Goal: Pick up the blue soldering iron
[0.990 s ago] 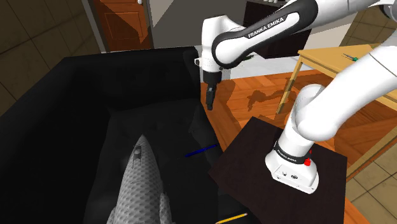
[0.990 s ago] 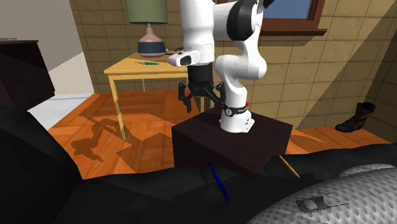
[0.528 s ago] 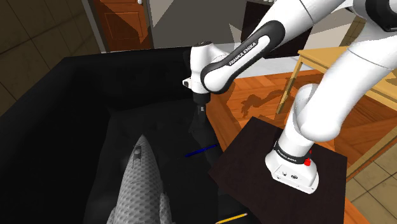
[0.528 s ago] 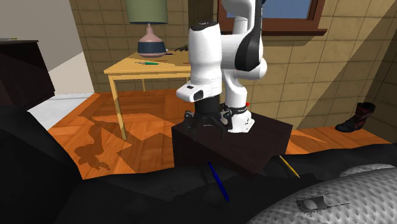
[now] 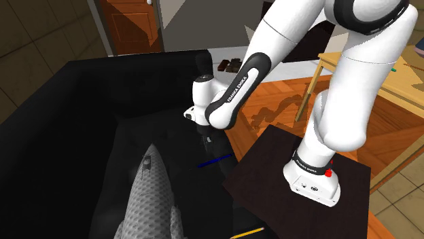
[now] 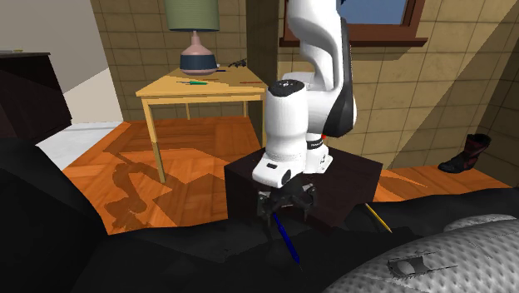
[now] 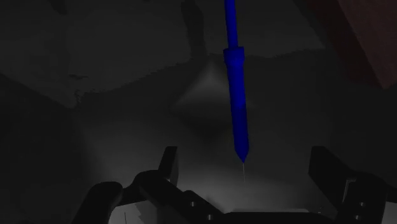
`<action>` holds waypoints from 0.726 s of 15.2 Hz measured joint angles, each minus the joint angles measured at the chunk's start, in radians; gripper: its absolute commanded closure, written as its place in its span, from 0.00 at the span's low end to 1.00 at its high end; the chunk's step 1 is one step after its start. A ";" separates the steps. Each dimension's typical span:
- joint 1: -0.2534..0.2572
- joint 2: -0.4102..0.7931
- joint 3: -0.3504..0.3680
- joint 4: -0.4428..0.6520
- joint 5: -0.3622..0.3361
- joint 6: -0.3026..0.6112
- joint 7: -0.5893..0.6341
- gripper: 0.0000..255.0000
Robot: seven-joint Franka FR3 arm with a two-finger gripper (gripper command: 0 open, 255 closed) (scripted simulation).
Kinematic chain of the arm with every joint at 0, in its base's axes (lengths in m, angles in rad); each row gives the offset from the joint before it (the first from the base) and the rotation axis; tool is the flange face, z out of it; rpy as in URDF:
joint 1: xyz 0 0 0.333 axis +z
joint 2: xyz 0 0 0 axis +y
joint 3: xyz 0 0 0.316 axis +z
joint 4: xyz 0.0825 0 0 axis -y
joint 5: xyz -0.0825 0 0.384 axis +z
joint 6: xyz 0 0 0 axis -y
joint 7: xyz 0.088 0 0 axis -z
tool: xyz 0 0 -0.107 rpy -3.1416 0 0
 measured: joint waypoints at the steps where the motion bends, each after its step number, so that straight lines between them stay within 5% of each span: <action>1: 0.007 0.033 0.007 0.009 -0.004 0.026 -0.014 0.00; 11: 0.038 0.259 0.016 0.061 -0.044 0.203 -0.042 0.00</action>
